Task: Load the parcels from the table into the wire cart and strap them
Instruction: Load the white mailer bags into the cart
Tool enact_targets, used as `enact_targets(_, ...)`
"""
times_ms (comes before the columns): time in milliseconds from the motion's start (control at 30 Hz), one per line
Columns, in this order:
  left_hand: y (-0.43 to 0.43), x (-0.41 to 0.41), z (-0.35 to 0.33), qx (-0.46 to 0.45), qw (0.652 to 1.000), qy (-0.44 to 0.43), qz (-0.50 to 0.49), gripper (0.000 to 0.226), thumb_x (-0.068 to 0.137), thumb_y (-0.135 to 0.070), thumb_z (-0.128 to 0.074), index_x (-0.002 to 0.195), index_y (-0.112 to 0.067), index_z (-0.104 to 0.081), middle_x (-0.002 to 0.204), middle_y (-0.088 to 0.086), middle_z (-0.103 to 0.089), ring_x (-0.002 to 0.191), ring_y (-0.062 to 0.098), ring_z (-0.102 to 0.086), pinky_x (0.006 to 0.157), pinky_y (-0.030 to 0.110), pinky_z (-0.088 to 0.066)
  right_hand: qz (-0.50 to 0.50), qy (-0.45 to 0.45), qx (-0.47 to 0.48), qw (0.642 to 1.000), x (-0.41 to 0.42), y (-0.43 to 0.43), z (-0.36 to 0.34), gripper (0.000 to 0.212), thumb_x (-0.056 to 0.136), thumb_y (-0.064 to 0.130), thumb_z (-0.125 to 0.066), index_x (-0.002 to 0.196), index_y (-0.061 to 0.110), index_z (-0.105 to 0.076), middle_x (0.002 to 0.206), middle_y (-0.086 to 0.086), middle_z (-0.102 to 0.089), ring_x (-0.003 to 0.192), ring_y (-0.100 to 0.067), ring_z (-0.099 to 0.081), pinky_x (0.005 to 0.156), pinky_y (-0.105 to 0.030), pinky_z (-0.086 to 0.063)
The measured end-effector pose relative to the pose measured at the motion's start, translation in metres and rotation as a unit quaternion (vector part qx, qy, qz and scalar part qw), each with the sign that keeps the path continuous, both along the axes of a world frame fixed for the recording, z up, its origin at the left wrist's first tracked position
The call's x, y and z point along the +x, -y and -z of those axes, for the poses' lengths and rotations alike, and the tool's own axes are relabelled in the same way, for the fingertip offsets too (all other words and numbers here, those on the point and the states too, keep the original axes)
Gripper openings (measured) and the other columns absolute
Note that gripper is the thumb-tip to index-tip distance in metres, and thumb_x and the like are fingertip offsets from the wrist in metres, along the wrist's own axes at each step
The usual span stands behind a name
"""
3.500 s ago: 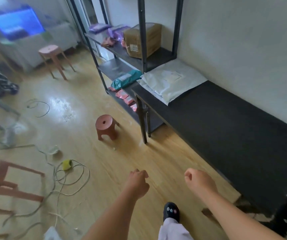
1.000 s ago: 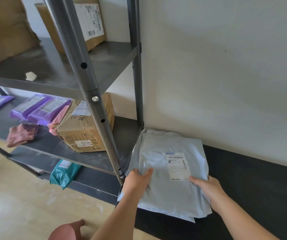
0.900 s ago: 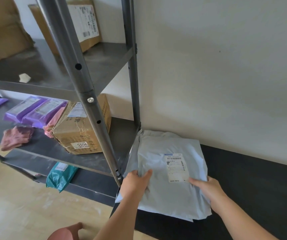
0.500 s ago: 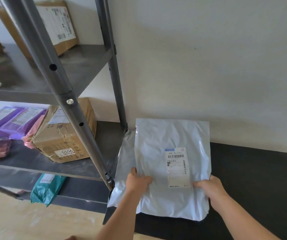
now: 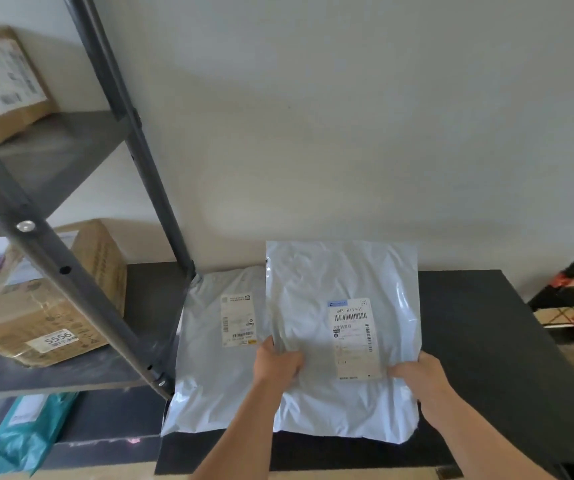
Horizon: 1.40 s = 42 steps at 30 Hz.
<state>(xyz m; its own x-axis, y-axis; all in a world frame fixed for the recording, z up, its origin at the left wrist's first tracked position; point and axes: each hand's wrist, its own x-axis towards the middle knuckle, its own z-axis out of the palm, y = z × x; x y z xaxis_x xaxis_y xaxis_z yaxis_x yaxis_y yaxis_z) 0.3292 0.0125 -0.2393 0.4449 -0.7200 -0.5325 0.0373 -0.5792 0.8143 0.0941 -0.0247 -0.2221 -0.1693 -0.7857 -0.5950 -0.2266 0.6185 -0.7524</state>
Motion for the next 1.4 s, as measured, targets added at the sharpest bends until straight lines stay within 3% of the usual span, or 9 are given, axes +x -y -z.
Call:
enact_targets(200,-0.002,-0.071,-0.003,0.006,0.998,0.008,0.057,0.032,0.061,-0.003,-0.061,0.092,-0.01,-0.064,0.075,0.003,-0.067,0.069,0.02,-0.063,0.057,0.025,-0.048,0.035,-0.009,0.0,0.999,-0.072,-0.018,-0.004,0.028,0.078,-0.011,-0.064,0.089,0.015,-0.061,0.094,-0.013,-0.066,0.088,-0.033,-0.064,0.074,-0.043,-0.055)
enact_targets(300,-0.008,-0.111,-0.002,0.012,0.996,0.025,0.09,0.032,0.064,-0.002,-0.061,0.094,-0.012,-0.063,0.078,0.001,-0.067,0.069,0.016,-0.062,0.052,0.021,-0.044,0.058,-0.009,-0.004,0.998,-0.114,-0.037,-0.001,0.025,0.078,-0.01,-0.061,0.088,0.013,-0.062,0.092,-0.014,-0.067,0.084,-0.033,-0.064,0.066,-0.037,-0.053)
enact_targets(433,-0.018,-0.167,-0.003,0.016,0.989,0.063,0.13,0.026,0.068,-0.002,-0.06,0.092,-0.011,-0.061,0.082,0.002,-0.065,0.071,0.017,-0.062,0.054,0.024,-0.046,0.093,0.0,0.002,0.996,-0.17,-0.062,0.006,0.025,0.079,-0.008,-0.061,0.095,0.011,-0.062,0.094,-0.013,-0.067,0.089,-0.035,-0.064,0.078,-0.044,-0.054)
enact_targets(600,-0.042,-0.245,-0.006,0.024,0.982,0.079,0.167,0.017,0.069,-0.003,-0.059,0.083,-0.011,-0.057,0.071,-0.001,-0.059,0.061,0.015,-0.055,0.05,0.022,-0.039,0.135,-0.009,0.004,0.991,-0.247,-0.099,0.012,0.025,0.078,-0.008,-0.061,0.084,0.016,-0.059,0.091,-0.012,-0.065,0.081,-0.028,-0.061,0.058,-0.031,-0.045)
enact_targets(933,-0.09,-0.403,-0.006,0.022,0.973,0.021,0.227,0.017,0.072,-0.004,-0.059,0.086,-0.013,-0.058,0.07,-0.002,-0.058,0.058,0.012,-0.053,0.046,0.018,-0.039,0.196,-0.053,0.01,0.979,-0.395,-0.171,0.009,0.028,0.078,-0.01,-0.058,0.081,0.017,-0.058,0.083,-0.01,-0.066,0.071,-0.024,-0.061,0.051,-0.027,-0.044)
enact_targets(1133,-0.103,-0.465,-0.005,0.031,0.966,-0.016,0.258,0.025,0.077,-0.008,-0.061,0.101,-0.012,-0.065,0.094,0.009,-0.069,0.082,0.024,-0.065,0.065,0.029,-0.051,0.255,-0.038,-0.012,0.966,-0.455,-0.197,0.009,0.027,0.079,-0.009,-0.058,0.085,0.016,-0.064,0.086,-0.011,-0.066,0.078,-0.029,-0.062,0.055,-0.028,-0.045)
enact_targets(1233,-0.097,-0.49,-0.003,0.031,0.961,0.003,0.274,0.018,0.077,-0.012,-0.063,0.095,-0.013,-0.067,0.091,0.009,-0.07,0.078,0.023,-0.066,0.061,0.029,-0.052,0.277,-0.037,-0.015,0.96,-0.479,-0.201,0.01,0.022,0.077,-0.008,-0.061,0.084,0.012,-0.067,0.085,-0.014,-0.066,0.074,-0.031,-0.061,0.057,-0.03,-0.047)
enact_targets(1300,-0.093,-0.509,-0.003,0.028,0.957,0.015,0.288,0.016,0.074,-0.017,-0.065,0.09,-0.015,-0.068,0.09,0.008,-0.072,0.081,0.025,-0.068,0.071,0.035,-0.057,0.293,-0.039,-0.022,0.955,-0.498,-0.2,0.009,0.018,0.075,-0.007,-0.061,0.084,0.006,-0.067,0.084,-0.017,-0.066,0.07,-0.031,-0.059,0.059,-0.032,-0.047)
enact_targets(1400,-0.082,-0.543,-0.002,0.017,0.947,0.031,0.318,0.033,0.062,-0.029,-0.061,0.091,-0.015,-0.07,0.087,0.006,-0.071,0.084,0.027,-0.068,0.074,0.035,-0.053,0.31,-0.047,-0.036,0.949,-0.528,-0.192,0.005,0.016,0.076,-0.005,-0.062,0.083,0.008,-0.067,0.086,-0.015,-0.065,0.072,-0.029,-0.06,0.058,-0.03,-0.048)
